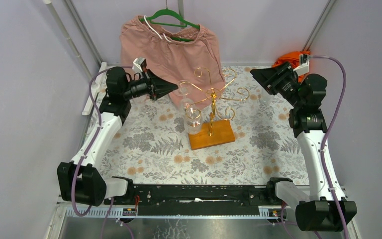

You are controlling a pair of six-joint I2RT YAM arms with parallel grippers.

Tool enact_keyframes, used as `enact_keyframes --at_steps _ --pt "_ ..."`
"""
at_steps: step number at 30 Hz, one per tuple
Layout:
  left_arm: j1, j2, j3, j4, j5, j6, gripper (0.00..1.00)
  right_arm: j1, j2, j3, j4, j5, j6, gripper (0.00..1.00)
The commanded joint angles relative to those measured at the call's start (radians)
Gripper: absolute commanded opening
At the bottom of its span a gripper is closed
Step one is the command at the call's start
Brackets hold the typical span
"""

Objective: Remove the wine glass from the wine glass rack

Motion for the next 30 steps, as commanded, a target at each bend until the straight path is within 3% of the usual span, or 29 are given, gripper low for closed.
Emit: enact_keyframes --at_steps 1,17,30 --pt "0.008 -0.034 0.041 0.024 -0.014 -0.012 0.0 -0.001 -0.02 -0.01 0.055 -0.021 0.009 0.52" --pt "0.044 0.067 0.173 -0.019 -0.046 0.044 0.0 -0.002 -0.013 -0.009 0.053 -0.02 0.001 0.52" --pt "-0.056 0.139 0.252 -0.014 -0.074 0.054 0.0 -0.002 -0.008 -0.007 0.041 -0.019 -0.01 0.52"
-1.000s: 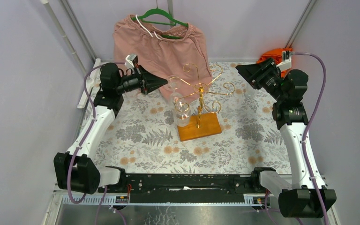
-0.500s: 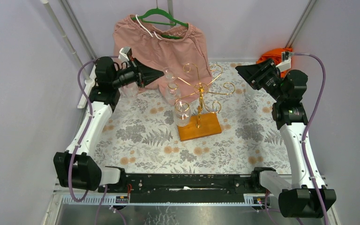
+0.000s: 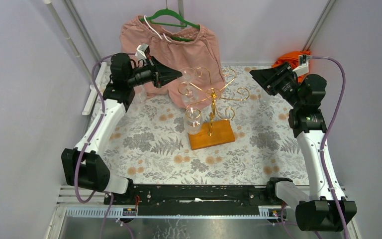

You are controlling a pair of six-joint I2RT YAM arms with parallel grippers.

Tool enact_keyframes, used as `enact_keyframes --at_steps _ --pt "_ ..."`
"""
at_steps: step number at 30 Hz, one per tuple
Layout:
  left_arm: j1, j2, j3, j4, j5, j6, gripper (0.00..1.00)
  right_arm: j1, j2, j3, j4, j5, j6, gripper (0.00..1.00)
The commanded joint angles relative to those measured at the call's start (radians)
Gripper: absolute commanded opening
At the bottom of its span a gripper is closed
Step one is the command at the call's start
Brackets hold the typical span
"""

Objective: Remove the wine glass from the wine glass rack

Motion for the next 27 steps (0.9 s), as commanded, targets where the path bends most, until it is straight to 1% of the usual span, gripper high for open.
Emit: enact_keyframes --at_steps 1,8,13,19,27 --pt "-0.045 0.012 0.052 0.039 -0.022 0.012 0.0 -0.002 -0.009 0.003 0.041 -0.014 -0.01 0.52" --pt "-0.093 -0.002 0.03 0.036 -0.036 0.014 0.0 -0.002 -0.01 0.003 0.042 -0.015 -0.011 0.53" --pt "-0.104 -0.062 -0.012 0.011 -0.047 0.023 0.0 -0.002 -0.009 0.001 0.042 -0.017 -0.01 0.53" --pt "-0.105 -0.162 -0.069 -0.053 -0.059 0.052 0.0 -0.002 -0.009 -0.009 0.06 -0.023 0.011 0.53" --pt "-0.104 -0.237 -0.13 -0.144 -0.053 0.102 0.0 -0.001 -0.016 -0.007 0.058 -0.027 0.021 0.54"
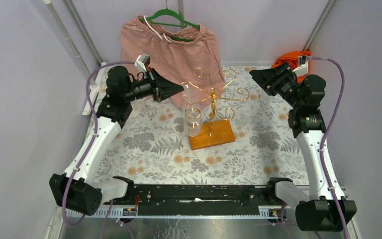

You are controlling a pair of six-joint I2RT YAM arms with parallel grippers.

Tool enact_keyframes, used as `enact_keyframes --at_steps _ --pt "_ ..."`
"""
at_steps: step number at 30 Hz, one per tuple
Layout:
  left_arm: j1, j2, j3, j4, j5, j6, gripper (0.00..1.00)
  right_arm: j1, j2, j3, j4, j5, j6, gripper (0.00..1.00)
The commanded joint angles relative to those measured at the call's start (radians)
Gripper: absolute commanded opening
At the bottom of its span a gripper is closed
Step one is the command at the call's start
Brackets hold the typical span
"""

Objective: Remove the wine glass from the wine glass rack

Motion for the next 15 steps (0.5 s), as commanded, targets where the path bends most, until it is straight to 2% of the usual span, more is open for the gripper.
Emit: enact_keyframes --at_steps 1,6,15 --pt "-0.003 -0.04 -0.032 -0.054 -0.005 0.043 0.0 -0.001 -0.018 0.007 0.041 -0.024 0.007 0.54" --pt "0.028 -0.059 -0.044 -0.096 -0.01 0.077 0.0 -0.001 -0.017 0.011 0.039 -0.023 0.008 0.55" --pt "0.189 -0.072 -0.035 -0.147 0.034 0.126 0.0 -0.002 -0.002 -0.001 0.056 -0.028 0.018 0.55"
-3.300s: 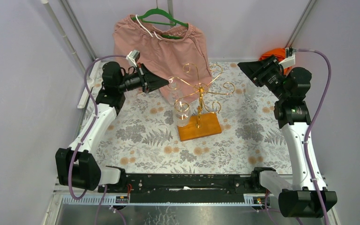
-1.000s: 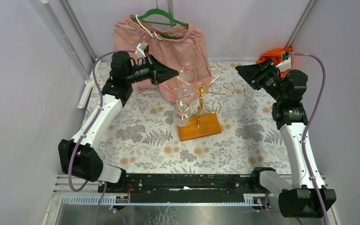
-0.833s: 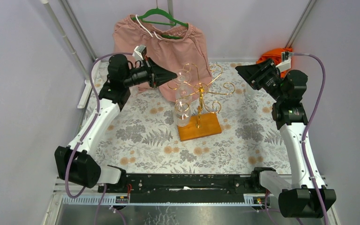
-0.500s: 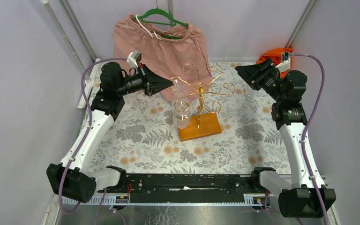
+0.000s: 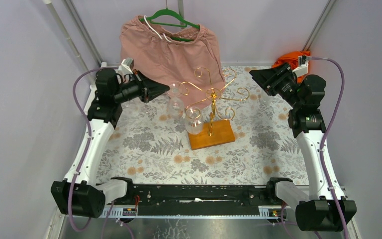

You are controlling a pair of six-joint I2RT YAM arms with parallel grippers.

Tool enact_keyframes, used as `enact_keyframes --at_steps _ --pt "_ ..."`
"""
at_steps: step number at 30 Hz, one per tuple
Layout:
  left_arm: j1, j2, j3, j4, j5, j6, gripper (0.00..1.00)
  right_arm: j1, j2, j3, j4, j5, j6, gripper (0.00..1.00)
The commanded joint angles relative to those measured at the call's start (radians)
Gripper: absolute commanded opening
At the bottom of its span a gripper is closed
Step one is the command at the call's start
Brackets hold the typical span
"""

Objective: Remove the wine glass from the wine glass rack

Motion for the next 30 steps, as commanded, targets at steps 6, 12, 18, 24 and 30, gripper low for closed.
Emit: enact_keyframes --at_steps 6,12,18,24,30 --pt "0.136 -0.018 -0.002 0.093 0.073 -0.029 0.0 -0.002 0.004 -0.01 0.064 -0.031 0.016 0.55" --pt "0.168 0.022 -0.003 0.529 0.059 -0.307 0.0 -0.002 0.008 -0.017 0.047 -0.021 -0.004 0.6" --pt "0.168 0.12 0.06 0.961 -0.006 -0.574 0.0 -0.001 0.018 -0.029 0.034 -0.011 -0.028 0.61" --pt "0.168 0.208 0.155 1.26 -0.108 -0.717 0.0 -0.002 0.034 -0.022 0.027 0.014 -0.055 0.61" --pt "0.137 0.339 0.243 1.585 -0.197 -0.868 0.0 -0.003 0.07 -0.005 0.106 -0.022 -0.042 0.61"
